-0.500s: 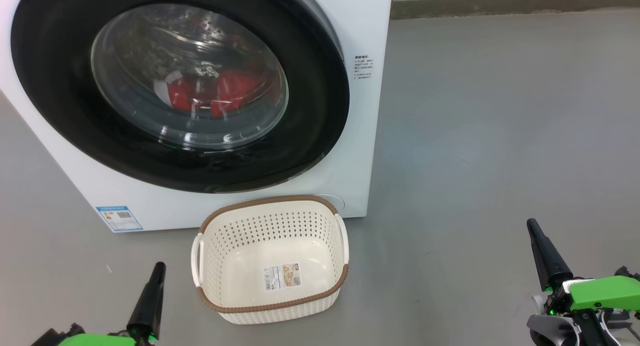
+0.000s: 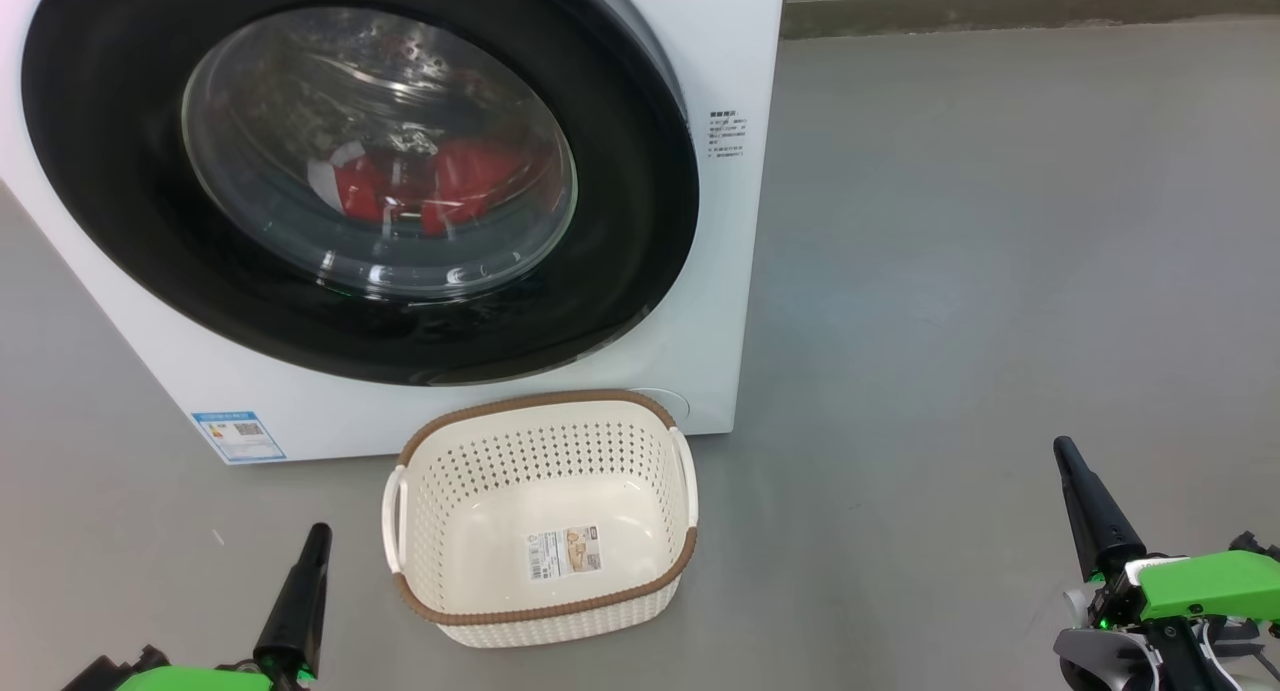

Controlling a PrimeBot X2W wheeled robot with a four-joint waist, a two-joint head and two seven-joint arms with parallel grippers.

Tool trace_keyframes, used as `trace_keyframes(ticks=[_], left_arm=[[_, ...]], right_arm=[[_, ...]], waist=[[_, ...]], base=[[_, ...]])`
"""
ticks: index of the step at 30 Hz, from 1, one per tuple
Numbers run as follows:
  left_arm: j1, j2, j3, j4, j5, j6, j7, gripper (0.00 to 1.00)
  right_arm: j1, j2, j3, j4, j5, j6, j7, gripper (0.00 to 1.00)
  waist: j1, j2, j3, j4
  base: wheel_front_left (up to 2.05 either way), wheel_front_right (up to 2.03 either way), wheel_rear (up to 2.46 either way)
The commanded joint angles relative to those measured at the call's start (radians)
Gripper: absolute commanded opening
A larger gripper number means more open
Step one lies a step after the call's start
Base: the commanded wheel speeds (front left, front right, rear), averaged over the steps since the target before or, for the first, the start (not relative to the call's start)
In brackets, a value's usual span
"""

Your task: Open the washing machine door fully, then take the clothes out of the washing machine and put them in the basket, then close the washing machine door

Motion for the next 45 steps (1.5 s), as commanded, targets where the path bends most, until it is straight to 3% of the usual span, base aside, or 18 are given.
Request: trace_keyframes(ticks=[1, 11, 12, 13, 23, 27, 45], left_arm=[[-0.041, 0.011, 0.035, -0.028, -0.007, -0.007, 0.007, 0.0], [-0.041, 0.011, 0.035, -0.028, -0.007, -0.007, 0.007, 0.0], [0.0, 0.0, 0.0, 0.0, 0.0, 0.0, 0.0, 0.0], [0.002, -0.001, -0.001, 0.004, 0.0, 0.0, -0.001, 1.0], [0.023, -0.005, -0.008, 0.013, 0.021, 0.001, -0.021, 1.0], [0.028, -0.002, -0.009, 0.004, 0.054, 0.001, -0.033, 1.0], [0.045, -0.003, -0.009, -0.05, 0.344, 0.01, -0.086, 1.0]], right_arm=[[-0.042, -0.009, 0.019, -0.03, 0.007, 0.001, 0.006, 0.0], [-0.042, -0.009, 0.019, -0.03, 0.007, 0.001, 0.006, 0.0], [0.0, 0.0, 0.0, 0.0, 0.0, 0.0, 0.0, 0.0], [0.001, 0.001, 0.001, 0.006, 0.0, 0.0, -0.001, 1.0], [0.022, 0.009, 0.016, 0.025, -0.011, 0.0, -0.019, 1.0], [0.025, -0.001, 0.029, 0.023, -0.044, 0.0, -0.033, 1.0], [0.031, -0.018, 0.066, 0.02, -0.252, 0.0, -0.086, 1.0]], waist=[[0.0, 0.0, 0.0, 0.0], [0.0, 0.0, 0.0, 0.0], [0.0, 0.0, 0.0, 0.0], [0.0, 0.0, 0.0, 0.0], [0.0022, 0.0, -0.001, 0.002], [0.0002, 0.0, 0.0, 0.003], [0.0, 0.0, 0.005, 0.008]], base=[[0.0, 0.0, 0.0], [0.0, 0.0, 0.0], [0.0, 0.0, 0.0], [0.0, 0.0, 0.0], [0.0, 0.0, 0.0], [0.0, 0.0, 0.0], [0.0, 0.0, 0.0]])
